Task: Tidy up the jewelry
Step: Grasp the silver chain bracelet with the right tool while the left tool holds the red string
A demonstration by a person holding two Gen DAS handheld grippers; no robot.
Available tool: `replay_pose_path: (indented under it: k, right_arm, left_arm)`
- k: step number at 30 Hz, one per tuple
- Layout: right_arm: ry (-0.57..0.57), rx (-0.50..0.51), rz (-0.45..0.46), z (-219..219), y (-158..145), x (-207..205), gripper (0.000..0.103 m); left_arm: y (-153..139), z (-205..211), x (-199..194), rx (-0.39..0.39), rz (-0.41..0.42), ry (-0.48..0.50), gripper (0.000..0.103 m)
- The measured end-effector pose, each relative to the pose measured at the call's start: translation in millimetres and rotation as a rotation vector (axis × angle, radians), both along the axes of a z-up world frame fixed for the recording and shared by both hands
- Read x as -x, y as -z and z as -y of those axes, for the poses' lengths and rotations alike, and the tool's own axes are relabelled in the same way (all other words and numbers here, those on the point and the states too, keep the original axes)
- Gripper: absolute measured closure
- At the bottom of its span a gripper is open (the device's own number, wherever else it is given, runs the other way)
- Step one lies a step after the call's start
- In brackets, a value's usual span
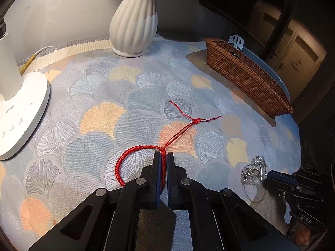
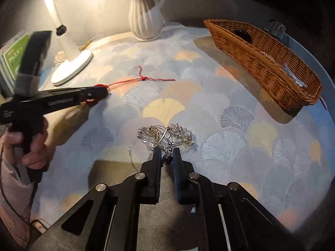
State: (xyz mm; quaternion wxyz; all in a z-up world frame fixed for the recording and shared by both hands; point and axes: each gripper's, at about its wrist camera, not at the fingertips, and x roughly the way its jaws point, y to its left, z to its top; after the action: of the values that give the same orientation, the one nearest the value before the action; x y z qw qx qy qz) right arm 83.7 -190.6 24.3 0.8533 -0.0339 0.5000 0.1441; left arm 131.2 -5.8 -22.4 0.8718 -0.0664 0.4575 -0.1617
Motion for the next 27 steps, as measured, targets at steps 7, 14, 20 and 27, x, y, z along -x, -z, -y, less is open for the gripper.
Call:
replay_pose_path:
  k: [7,14,20,27]
  right_arm:
    - [-0.033,-0.128,0.088,3.8,-50.5,4.9,0.091]
    - [0.146,0.119,0.105,24.6,-34.4,-7.9,0.091]
    - [0.074,-0.081,0.109,29.5,-49.7,-2.8,0.091]
    - [0.176,-0.017,0.078,56.1,-22.5,-11.1,0.090]
  left_arm:
    - [-0.4,0.1,0.1,-0.002,0.001,0.000,0.099]
    - [-0.4,0.3,0.2,-0.002,0.002,-0.001,0.099]
    - [-1.2,0.6,0.6,-0.005,0.004,0.002,0.099]
    - [-1.2,-0.3,1.0,0.003,0.002,0.002,0.099]
